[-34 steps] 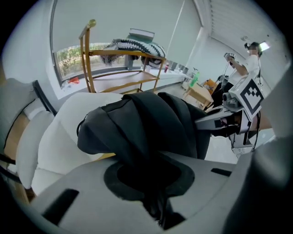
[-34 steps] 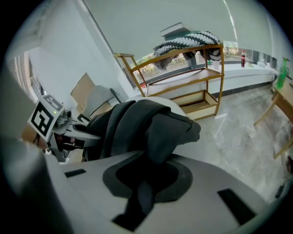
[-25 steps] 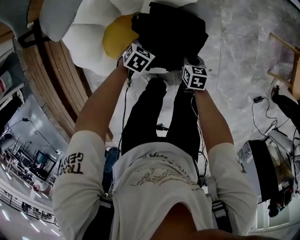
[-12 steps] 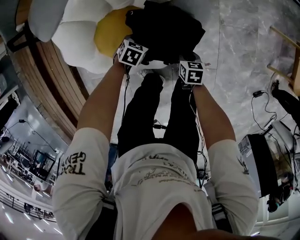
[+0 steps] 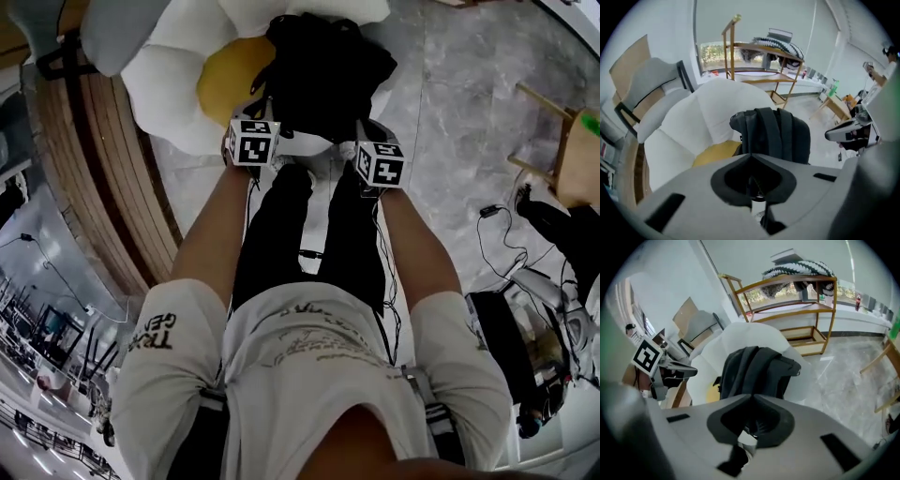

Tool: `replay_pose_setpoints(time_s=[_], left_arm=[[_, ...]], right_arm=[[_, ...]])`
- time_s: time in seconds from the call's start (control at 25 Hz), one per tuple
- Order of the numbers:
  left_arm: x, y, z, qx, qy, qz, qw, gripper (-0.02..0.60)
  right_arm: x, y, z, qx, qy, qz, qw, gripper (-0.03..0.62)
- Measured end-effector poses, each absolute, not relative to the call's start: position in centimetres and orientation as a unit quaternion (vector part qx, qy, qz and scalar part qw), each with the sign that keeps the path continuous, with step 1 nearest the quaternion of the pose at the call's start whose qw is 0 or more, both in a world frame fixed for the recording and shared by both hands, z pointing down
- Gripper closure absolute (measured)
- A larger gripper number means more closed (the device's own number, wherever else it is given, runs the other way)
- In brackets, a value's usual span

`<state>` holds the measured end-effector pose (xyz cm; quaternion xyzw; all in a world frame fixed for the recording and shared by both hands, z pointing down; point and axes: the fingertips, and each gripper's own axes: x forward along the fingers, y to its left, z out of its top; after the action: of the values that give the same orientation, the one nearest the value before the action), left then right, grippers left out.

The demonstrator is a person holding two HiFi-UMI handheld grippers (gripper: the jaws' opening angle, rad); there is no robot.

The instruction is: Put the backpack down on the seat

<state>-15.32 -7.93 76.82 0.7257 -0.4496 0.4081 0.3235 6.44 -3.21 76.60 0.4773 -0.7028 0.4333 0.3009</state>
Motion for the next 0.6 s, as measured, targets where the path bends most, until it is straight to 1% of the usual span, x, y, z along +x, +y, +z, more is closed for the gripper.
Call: replay_pose_setpoints(time_s=[0.24,0.36,0.6], left_arm=[[-15.1,-6.8,67.9,0.729,-0.482,0.345,0.343,0.56],[-14.5,-7.4,63.2,0.735,-0.499,0.319,0.33,0.56],[-14.2,-10.1,51.4,0.735,-0.556,0.257,0.29,0.56]], right_arm=[[4.9,-4.8,67.9,0.486,-0.732,0.389,0.277,0.568],[4.3,-6.6,62.8,0.489,-0.753,0.363,0.249,0.568],[3.2,-10.4,49.7,0.498,-0.803,0.282,0.166,0.568]])
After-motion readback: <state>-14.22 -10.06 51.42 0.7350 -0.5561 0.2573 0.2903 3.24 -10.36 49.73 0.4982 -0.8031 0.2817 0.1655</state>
